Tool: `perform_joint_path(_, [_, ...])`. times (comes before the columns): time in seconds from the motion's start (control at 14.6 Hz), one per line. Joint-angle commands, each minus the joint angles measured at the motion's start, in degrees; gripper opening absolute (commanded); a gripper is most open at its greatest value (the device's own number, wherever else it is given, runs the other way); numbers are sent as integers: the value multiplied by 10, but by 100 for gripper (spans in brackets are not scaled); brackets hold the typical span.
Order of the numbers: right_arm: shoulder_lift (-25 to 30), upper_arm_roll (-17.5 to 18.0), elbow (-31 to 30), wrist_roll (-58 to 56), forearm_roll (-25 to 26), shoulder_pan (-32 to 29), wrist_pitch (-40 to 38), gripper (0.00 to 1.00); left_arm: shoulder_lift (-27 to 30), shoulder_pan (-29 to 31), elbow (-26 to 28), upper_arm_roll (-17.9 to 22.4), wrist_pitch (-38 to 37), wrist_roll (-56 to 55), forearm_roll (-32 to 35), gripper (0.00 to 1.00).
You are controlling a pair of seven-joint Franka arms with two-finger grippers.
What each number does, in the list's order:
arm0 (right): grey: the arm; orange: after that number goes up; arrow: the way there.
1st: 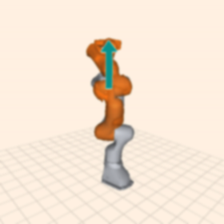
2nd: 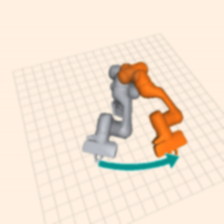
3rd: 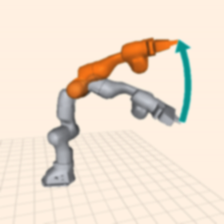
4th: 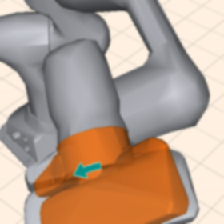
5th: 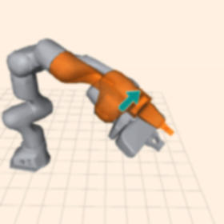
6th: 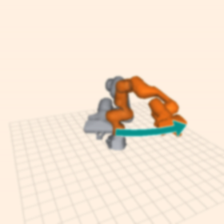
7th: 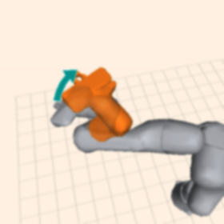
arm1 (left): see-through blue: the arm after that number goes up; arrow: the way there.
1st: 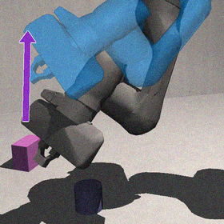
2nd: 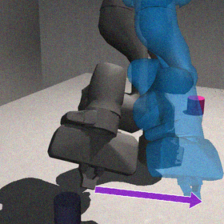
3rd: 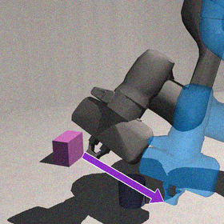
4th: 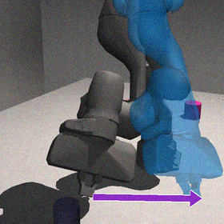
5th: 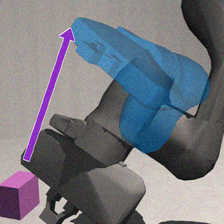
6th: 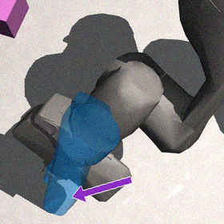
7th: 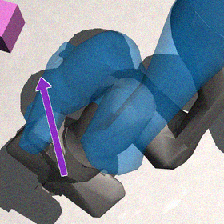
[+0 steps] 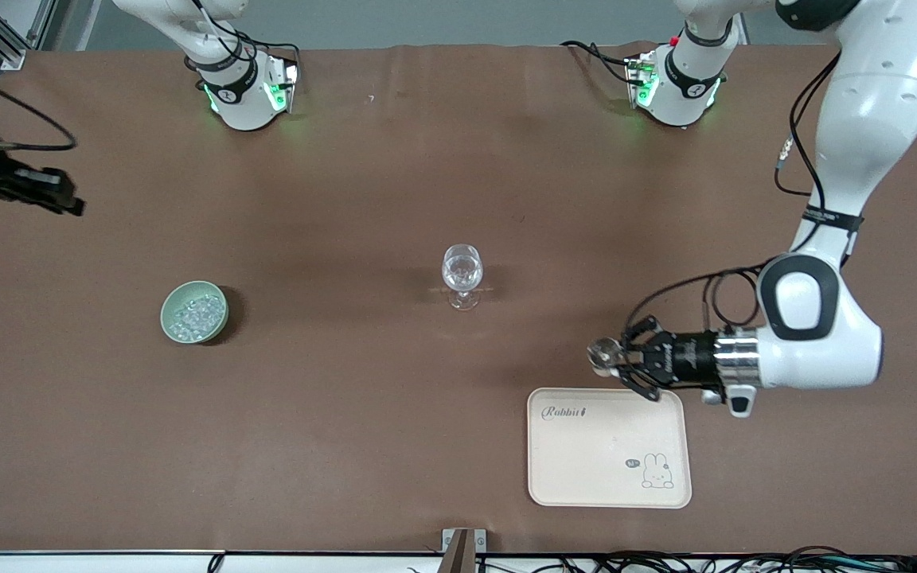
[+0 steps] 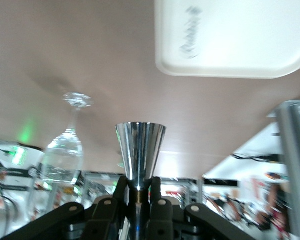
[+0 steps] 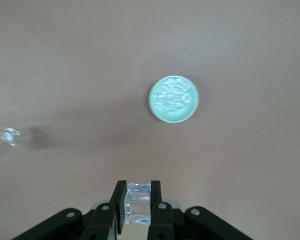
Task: Pour wine and add ice with both arms
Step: 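Set down the jigger while the right gripper moves ice over the glass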
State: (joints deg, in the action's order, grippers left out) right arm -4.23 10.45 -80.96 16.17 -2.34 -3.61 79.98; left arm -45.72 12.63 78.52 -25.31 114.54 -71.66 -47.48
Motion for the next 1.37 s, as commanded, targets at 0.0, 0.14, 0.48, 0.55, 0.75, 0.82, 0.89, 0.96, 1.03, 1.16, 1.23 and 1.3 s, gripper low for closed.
perform_joint_path(0.0, [-5, 81, -4, 118, -8, -3, 38, 0, -73, 10, -61, -5, 36, 29, -55, 0])
perform_joint_path(0.14, [-30, 143, -3, 190, -6, -3, 68, 0, -103, 13, -66, -5, 98, 61, -84, 0])
perform_joint_path(0.48, [-103, 195, 4, 312, 14, 60, 147, 0, -170, 14, -93, -4, 157, 97, -112, 0])
perform_joint_path(0.55, [-123, 195, 10, 340, 29, 85, 155, 0, -177, 21, -93, -4, 159, 100, -124, 1])
perform_joint_path(0.75, [-190, 195, 44, 415, 60, 155, 178, 0, -191, 34, -87, 3, 159, 115, -154, 3])
perform_joint_path(0.82, [-218, 195, 56, 445, 73, 177, 192, 0, -191, 34, -86, 3, 159, 119, -155, 4])
perform_joint_path(0.89, [-236, 195, 65, 466, 86, 194, 200, 0, -194, 35, -83, 4, 159, 120, -155, 8])
perform_joint_path(0.96, [-254, 195, 74, 479, 97, 211, 206, 0, -194, 35, -82, 4, 159, 120, -155, 16])
perform_joint_path(1.03, [-271, 193, 83, 491, 106, 227, 214, 0, -193, 35, -82, 4, 158, 120, -154, 36])
perform_joint_path(1.16, [-298, 193, 88, 506, 126, 241, 231, 0, -190, 35, -77, 5, 158, 123, -151, 89])
perform_joint_path(1.23, [-304, 193, 88, 510, 131, 244, 241, 0, -187, 35, -77, 8, 158, 128, -148, 100])
perform_joint_path(1.3, [-308, 193, 88, 510, 132, 251, 251, 0, -183, 38, -78, 9, 156, 129, -144, 100])
